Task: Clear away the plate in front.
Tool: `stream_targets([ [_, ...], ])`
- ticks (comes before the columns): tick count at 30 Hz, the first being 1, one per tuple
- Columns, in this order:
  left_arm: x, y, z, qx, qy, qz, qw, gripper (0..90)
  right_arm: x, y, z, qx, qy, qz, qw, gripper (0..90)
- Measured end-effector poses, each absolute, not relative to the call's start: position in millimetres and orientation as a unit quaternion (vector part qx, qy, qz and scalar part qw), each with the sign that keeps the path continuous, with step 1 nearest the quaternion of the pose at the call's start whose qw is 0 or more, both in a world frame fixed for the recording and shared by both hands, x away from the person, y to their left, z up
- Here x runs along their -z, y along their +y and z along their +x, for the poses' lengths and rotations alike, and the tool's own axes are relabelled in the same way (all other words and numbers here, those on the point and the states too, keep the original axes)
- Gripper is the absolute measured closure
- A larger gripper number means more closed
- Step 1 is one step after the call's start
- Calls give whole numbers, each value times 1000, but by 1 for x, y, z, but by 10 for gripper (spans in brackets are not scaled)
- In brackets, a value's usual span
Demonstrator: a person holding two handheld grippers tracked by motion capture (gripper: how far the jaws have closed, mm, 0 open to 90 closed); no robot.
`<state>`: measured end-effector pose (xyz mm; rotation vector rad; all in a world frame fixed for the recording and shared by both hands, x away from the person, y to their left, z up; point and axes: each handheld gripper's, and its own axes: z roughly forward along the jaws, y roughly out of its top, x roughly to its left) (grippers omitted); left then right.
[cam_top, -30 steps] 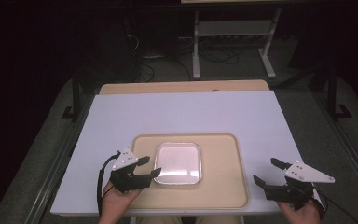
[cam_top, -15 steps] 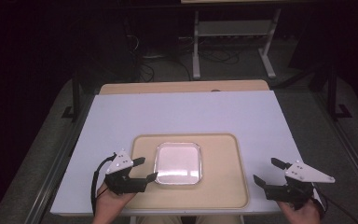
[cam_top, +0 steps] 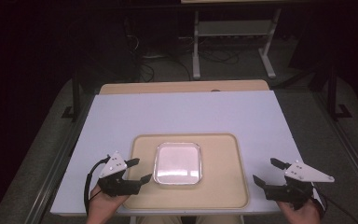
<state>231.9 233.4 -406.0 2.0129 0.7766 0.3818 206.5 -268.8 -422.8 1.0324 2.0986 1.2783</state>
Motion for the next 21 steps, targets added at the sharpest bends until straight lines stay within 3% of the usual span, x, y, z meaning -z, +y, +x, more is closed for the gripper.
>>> stream_targets([
  [21, 410, 263, 221, -171, 327, 809, 458, 233, 423, -268, 207, -464, 767, 376, 235, 133],
])
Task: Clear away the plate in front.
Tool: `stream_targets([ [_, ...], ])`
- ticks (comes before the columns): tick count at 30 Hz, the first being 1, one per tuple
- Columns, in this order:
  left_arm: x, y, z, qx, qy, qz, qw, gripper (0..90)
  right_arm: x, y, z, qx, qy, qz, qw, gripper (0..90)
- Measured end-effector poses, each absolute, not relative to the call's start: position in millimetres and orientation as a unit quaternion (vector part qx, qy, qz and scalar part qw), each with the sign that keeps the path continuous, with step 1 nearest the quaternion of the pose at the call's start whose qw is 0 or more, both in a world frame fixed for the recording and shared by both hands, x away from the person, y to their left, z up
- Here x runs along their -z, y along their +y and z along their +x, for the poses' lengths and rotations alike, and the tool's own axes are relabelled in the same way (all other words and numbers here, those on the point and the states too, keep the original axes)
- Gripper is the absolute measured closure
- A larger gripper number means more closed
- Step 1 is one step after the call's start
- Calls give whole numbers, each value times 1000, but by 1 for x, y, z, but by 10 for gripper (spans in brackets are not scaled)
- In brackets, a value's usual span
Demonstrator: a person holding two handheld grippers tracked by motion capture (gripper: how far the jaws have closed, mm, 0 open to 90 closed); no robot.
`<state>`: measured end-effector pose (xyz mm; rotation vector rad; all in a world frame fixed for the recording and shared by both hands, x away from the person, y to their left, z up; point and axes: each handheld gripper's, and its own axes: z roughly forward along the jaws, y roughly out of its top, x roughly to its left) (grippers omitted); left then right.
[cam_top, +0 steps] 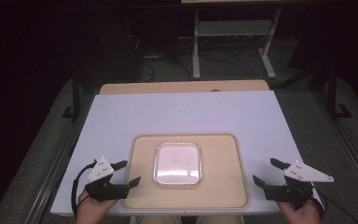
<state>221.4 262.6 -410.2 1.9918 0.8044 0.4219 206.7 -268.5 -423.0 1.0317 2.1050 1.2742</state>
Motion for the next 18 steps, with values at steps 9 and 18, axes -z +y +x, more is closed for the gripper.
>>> stream_targets([
  [9, 413, 271, 218, -184, 327, 807, 456, 224, 423, -269, 207, -465, 767, 376, 233, 133],
  [18, 418, 278, 213, -196, 334, 804, 451, 198, 423, -270, 205, -469, 764, 377, 232, 133],
])
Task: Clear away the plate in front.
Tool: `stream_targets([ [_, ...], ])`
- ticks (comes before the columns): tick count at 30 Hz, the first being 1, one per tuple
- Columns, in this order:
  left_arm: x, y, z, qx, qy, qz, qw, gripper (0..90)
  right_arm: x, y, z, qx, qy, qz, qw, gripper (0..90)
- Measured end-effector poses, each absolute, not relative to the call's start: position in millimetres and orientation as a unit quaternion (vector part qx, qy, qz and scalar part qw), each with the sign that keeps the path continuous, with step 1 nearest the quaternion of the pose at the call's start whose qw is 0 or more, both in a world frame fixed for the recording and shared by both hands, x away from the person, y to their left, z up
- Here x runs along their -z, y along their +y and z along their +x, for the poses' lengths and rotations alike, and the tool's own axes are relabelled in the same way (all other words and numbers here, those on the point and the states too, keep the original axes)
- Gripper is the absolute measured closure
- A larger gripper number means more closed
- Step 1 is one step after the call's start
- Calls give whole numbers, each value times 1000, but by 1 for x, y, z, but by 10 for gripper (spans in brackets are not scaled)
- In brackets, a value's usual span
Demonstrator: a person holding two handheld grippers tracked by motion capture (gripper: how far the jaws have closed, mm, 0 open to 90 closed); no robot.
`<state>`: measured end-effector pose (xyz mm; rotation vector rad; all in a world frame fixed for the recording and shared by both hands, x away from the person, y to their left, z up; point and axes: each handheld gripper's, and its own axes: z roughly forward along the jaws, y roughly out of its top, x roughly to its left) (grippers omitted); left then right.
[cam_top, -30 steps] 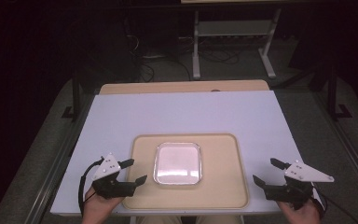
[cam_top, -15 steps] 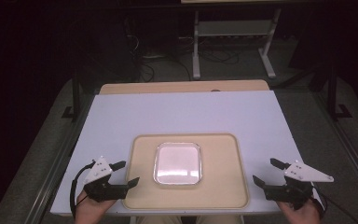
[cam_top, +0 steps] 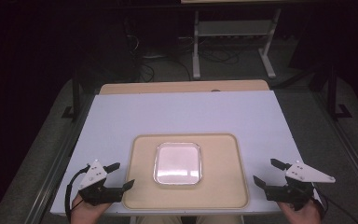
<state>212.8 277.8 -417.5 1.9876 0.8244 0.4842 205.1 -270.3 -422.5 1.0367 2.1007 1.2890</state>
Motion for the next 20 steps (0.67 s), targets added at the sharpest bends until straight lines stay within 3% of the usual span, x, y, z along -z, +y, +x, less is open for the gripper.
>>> stream_targets([
  [20, 420, 279, 213, -195, 352, 794, 455, 174, 423, -269, 206, -466, 772, 372, 223, 133],
])
